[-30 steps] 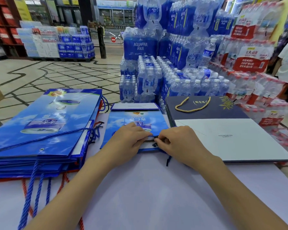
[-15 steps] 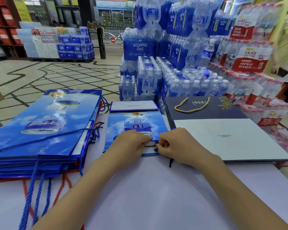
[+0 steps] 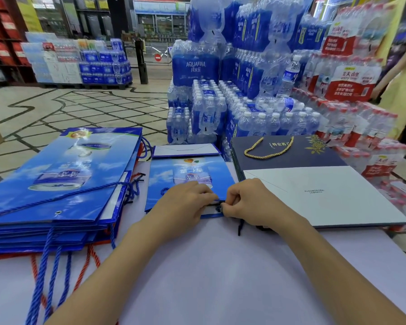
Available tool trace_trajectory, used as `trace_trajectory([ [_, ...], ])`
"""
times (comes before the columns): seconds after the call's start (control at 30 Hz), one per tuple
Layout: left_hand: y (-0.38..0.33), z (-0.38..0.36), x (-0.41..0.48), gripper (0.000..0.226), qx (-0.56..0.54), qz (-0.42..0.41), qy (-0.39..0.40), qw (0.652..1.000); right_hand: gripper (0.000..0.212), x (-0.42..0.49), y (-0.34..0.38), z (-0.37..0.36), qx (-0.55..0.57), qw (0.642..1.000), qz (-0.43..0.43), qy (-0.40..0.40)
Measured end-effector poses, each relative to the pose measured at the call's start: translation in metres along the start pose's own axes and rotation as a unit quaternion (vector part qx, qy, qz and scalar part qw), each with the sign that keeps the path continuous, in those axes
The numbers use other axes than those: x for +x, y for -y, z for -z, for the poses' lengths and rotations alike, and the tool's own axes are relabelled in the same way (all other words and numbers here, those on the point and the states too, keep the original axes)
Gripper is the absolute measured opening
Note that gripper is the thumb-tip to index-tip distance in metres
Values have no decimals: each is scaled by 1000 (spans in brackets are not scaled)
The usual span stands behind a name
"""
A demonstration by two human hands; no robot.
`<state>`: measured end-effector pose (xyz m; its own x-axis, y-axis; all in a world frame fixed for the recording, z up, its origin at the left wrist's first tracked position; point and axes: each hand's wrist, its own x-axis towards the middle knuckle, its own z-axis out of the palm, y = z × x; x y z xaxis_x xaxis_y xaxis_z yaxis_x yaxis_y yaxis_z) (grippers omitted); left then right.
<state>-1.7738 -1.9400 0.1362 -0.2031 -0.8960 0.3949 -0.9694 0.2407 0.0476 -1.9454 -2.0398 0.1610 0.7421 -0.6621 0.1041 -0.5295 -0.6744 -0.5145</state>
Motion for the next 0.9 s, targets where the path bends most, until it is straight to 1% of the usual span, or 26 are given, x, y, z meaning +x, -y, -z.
trace_trajectory([
  [0.1,4,-1,0,27,-37,37,18,998,13,-2,0,-3,-40,999,22,-16],
  [0.2,3,-2,0,29,-86,102,27,991,23,-4,6,-5,-104,992,45,-57],
  [0.3,0,-3,2,31,-103,125,27,986,35,-2,10,-9,-190,977,53,-87],
  [0.33,-1,-2,2,31,-106,127,27,986,36,-1,10,-10,-203,974,56,-88],
  [0.47,0,1,0,32,-109,131,17,985,27,0,6,-11,-192,977,63,-73],
  [0.57,-2,3,1,37,-108,145,42,983,21,1,5,-9,-179,980,72,-48],
  [0.63,-1,5,1,41,-114,156,43,980,17,1,4,-7,-171,981,82,-31],
  [0.77,7,5,-1,28,-112,176,37,977,16,-1,-1,-2,-133,987,93,-5],
  [0.83,6,5,-2,27,-114,170,42,978,19,-1,-1,-2,-159,981,109,-13],
  [0.9,6,5,-1,27,-130,170,39,976,23,-1,-1,-2,-199,970,133,-50],
])
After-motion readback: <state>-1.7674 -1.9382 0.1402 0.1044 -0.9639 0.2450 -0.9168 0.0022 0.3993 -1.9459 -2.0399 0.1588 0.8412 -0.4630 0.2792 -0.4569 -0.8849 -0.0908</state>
